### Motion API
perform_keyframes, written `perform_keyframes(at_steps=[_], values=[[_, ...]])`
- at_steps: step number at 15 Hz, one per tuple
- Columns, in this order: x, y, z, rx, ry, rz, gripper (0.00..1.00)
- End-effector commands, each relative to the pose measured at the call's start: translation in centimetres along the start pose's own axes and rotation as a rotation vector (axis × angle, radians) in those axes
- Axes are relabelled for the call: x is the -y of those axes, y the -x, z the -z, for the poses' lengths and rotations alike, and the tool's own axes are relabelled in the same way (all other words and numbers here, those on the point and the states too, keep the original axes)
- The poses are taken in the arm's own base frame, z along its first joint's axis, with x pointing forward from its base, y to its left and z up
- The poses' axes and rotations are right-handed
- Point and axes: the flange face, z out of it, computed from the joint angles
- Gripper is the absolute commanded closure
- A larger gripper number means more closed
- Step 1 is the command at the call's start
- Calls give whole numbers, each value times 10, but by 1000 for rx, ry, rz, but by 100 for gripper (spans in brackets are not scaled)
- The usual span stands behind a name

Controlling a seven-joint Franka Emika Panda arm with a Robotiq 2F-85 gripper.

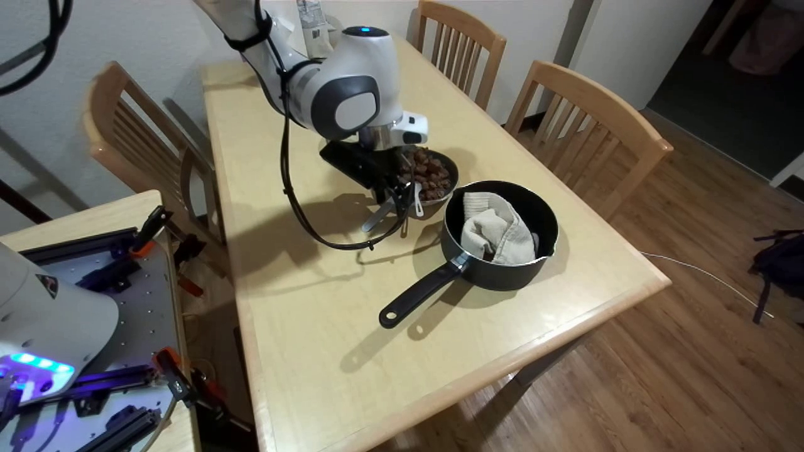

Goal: Remove the glass lid from the black pot on the right, place the grey measuring spoon inside the black pot

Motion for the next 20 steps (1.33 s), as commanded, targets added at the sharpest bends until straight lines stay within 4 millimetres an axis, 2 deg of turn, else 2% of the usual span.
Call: perform_keyframes(at_steps=[1, 3, 7, 11, 17, 20], values=[[1, -1, -5, -4, -11, -22, 61], [4, -1, -4, 0, -12, -20, 72], [1, -2, 12, -7, 3, -24, 99], [-18, 10, 36, 25, 6, -33, 100], [-43, 33, 112, -54, 17, -88, 98], [-65, 47, 147, -136, -8, -136, 98]])
